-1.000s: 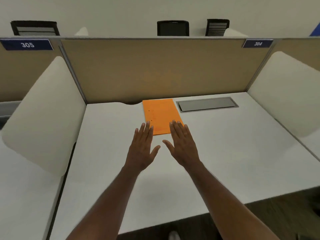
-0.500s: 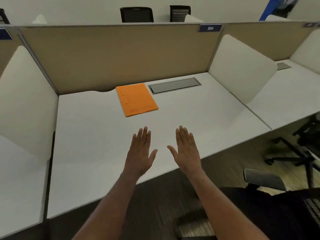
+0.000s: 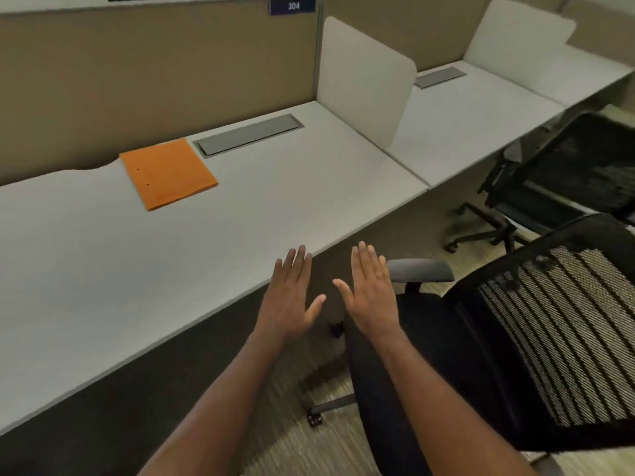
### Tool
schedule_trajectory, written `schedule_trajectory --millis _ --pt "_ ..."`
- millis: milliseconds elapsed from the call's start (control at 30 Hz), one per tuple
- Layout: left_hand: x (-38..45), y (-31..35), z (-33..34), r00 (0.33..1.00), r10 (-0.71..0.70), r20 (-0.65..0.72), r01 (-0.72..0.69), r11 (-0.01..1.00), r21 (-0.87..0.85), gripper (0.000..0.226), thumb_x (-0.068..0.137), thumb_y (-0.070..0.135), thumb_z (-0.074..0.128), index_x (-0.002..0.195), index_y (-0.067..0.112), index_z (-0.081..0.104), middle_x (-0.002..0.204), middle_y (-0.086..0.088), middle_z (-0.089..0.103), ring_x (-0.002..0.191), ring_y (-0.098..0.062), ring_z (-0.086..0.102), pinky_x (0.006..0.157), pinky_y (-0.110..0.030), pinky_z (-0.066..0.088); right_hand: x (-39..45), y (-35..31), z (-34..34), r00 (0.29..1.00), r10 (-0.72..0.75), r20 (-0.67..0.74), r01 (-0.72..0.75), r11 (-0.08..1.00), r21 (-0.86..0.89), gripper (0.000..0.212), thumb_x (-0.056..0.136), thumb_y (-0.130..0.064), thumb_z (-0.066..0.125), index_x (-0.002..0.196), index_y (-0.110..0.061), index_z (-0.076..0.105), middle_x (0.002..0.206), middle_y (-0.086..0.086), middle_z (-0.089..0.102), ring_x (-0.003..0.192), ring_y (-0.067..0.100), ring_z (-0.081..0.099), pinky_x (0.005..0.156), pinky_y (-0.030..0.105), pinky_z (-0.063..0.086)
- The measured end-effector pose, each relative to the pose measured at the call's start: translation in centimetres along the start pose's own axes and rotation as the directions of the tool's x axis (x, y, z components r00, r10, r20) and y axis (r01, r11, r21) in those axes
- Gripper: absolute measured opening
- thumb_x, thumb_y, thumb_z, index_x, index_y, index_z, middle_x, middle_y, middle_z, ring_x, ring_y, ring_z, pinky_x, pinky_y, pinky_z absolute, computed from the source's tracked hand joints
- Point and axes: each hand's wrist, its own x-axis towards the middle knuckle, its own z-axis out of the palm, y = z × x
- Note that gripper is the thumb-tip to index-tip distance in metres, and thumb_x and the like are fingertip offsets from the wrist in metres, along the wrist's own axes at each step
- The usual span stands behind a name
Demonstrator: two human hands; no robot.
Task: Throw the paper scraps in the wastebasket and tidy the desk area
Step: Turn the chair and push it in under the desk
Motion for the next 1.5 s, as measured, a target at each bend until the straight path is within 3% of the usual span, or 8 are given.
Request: schedule_trajectory --millis 300,533,700,833,967,1067,1333,1500 --pt "0.6 19.0 5.2 0.988 0.143 0.053 -0.141 0.989 -0.052 0.081 0.098 0.063 0.026 0.159 0.013 0.007 0.169 -0.006 -0.005 0.155 -0.02 -0.01 0.126 -0.044 0.005 -9.6 17.5 -5.1 0.987 0.155 -0.044 -0.158 0.984 -0.079 0.075 0.101 -0.057 0.029 0.157 -0.009 0.018 0.166 0.013 0.018 0.155 0.025 0.011 0.125 0.048 0.017" --pt "1.2 32.4 7.9 0.959 0.264 0.099 -0.24 0.949 -0.207 0.084 0.095 0.066 0.03 0.159 0.019 0.002 0.169 -0.002 -0.008 0.155 -0.017 -0.013 0.126 -0.045 0.007 -14.0 30.8 -12.8 0.95 0.276 -0.144 -0.299 0.936 -0.183 0.068 0.1 -0.044 0.046 0.157 -0.014 0.023 0.165 0.012 0.022 0.154 0.027 0.015 0.125 0.051 0.011" --pt "2.4 40.7 8.4 0.941 0.327 0.088 -0.28 0.897 -0.341 0.087 0.093 0.067 0.032 0.159 0.021 -0.001 0.169 0.0 -0.009 0.155 -0.015 -0.012 0.127 -0.045 0.006 -14.5 38.8 -19.8 0.922 0.299 -0.247 -0.365 0.886 -0.288 0.06 0.095 -0.034 0.054 0.15 -0.016 0.038 0.161 0.014 0.029 0.151 0.031 0.021 0.124 0.053 0.012" --pt "4.4 47.9 7.5 0.924 0.383 0.012 -0.339 0.833 -0.437 0.088 0.093 0.068 0.036 0.159 0.017 0.007 0.169 -0.004 0.001 0.155 -0.018 -0.003 0.126 -0.043 0.007 -13.5 43.2 -23.5 0.893 0.383 -0.235 -0.441 0.85 -0.289 0.058 0.093 -0.036 0.059 0.145 -0.016 0.044 0.155 0.016 0.036 0.144 0.035 0.033 0.119 0.054 0.028" --pt "5.4 54.7 7.2 0.885 0.464 0.039 -0.381 0.771 -0.511 0.092 0.091 0.071 0.035 0.159 0.018 0.003 0.169 -0.007 -0.004 0.155 -0.022 -0.003 0.125 -0.042 0.008 -13.3 47.0 -25.0 0.785 0.613 -0.094 -0.62 0.775 -0.124 0.061 0.091 -0.044 0.062 0.142 -0.016 0.046 0.14 0.016 0.053 0.125 0.037 0.053 0.096 0.046 0.049" --pt "5.3 57.9 7.8 0.861 0.498 0.099 -0.371 0.751 -0.547 0.092 0.091 0.072 0.034 0.158 0.021 -0.001 0.168 -0.005 -0.009 0.155 -0.023 -0.008 0.125 -0.043 0.007 -14.1 49.1 -24.5 0.756 0.653 0.05 -0.652 0.757 -0.033 0.047 0.093 -0.043 0.062 0.131 -0.017 0.056 0.122 0.015 0.066 0.108 0.033 0.062 0.078 0.034 0.043" --pt "6.8 60.3 9.9 0.863 0.466 0.193 -0.284 0.765 -0.577 0.093 0.092 0.069 0.038 0.158 0.015 0.001 0.168 -0.005 -0.007 0.155 -0.022 -0.006 0.121 -0.037 0.004 -15.6 51.8 -23.3 0.752 0.655 0.069 -0.653 0.755 -0.059 0.039 0.087 -0.03 0.07 0.124 -0.02 0.065 0.116 0.014 0.069 0.105 0.033 0.063 0.082 0.037 0.047" --pt "7.7 60.8 10.4 0.847 0.468 0.252 -0.213 0.733 -0.646 0.088 0.093 0.068 0.038 0.158 0.02 0.002 0.168 0.003 -0.01 0.155 -0.018 -0.006 0.12 -0.043 0.013 -16.1 51.7 -22.9 0.764 0.644 0.027 -0.641 0.764 -0.069 0.044 0.085 -0.034 0.073 0.127 -0.021 0.066 0.116 0.012 0.072 0.107 0.032 0.065 0.087 0.04 0.051"
